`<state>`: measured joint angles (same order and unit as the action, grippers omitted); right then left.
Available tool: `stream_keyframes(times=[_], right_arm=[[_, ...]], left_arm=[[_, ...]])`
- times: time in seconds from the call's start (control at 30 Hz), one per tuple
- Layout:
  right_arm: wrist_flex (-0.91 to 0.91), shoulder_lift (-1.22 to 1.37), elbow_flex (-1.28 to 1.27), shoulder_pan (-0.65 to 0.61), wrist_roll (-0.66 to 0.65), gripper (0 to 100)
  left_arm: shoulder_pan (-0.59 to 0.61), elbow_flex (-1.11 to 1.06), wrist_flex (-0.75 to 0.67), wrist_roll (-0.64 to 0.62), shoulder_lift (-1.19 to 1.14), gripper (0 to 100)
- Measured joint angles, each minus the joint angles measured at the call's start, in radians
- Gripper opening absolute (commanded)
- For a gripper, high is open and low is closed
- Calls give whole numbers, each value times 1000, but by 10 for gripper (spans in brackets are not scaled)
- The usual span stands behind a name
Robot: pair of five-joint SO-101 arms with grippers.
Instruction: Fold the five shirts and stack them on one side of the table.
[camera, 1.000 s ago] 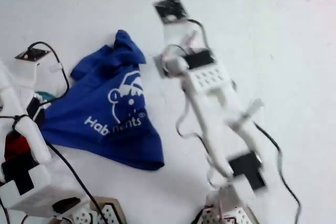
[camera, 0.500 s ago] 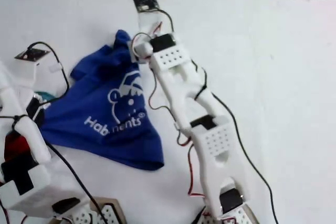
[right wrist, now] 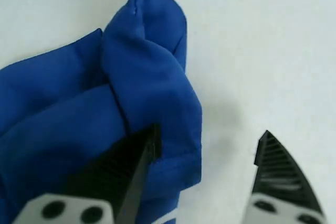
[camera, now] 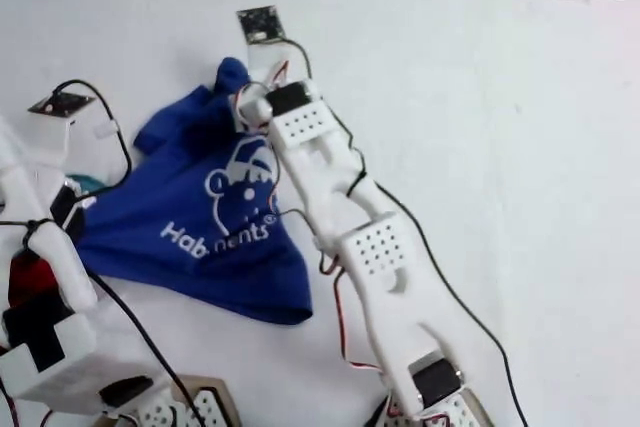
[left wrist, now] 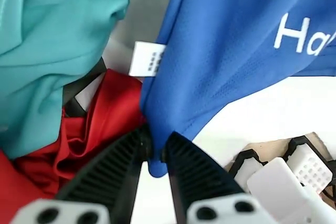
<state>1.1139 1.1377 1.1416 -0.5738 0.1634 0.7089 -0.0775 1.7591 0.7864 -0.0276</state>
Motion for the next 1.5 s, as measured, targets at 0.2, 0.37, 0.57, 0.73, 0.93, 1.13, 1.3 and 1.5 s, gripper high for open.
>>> stream_keyframes(times=[0.2, 0.37, 0.57, 0.73, 0.93, 1.13, 1.3, 1.5], right_arm=[[44, 46, 35, -29, 0, 61], [91, 49, 46, -31, 0, 12], [216, 46, 173, 34, -3, 19], [364, -5, 334, 98, -104, 19], [559, -95, 479, 158, -181, 19], [626, -238, 479, 261, -193, 19], [632, -388, 479, 391, -193, 19], [632, -422, 468, 486, -193, 19]], left_arm=[[9, 0, 0, 0, 0, 24], [9, 0, 0, 0, 0, 24], [9, 0, -2, 0, 0, 24], [-37, 0, -28, 0, 0, 24], [-201, 132, -35, -104, 0, 24], [-377, 502, -8, -272, 0, 24], [-496, 810, 9, -284, 0, 24], [-589, 819, 9, -284, 11, 24]])
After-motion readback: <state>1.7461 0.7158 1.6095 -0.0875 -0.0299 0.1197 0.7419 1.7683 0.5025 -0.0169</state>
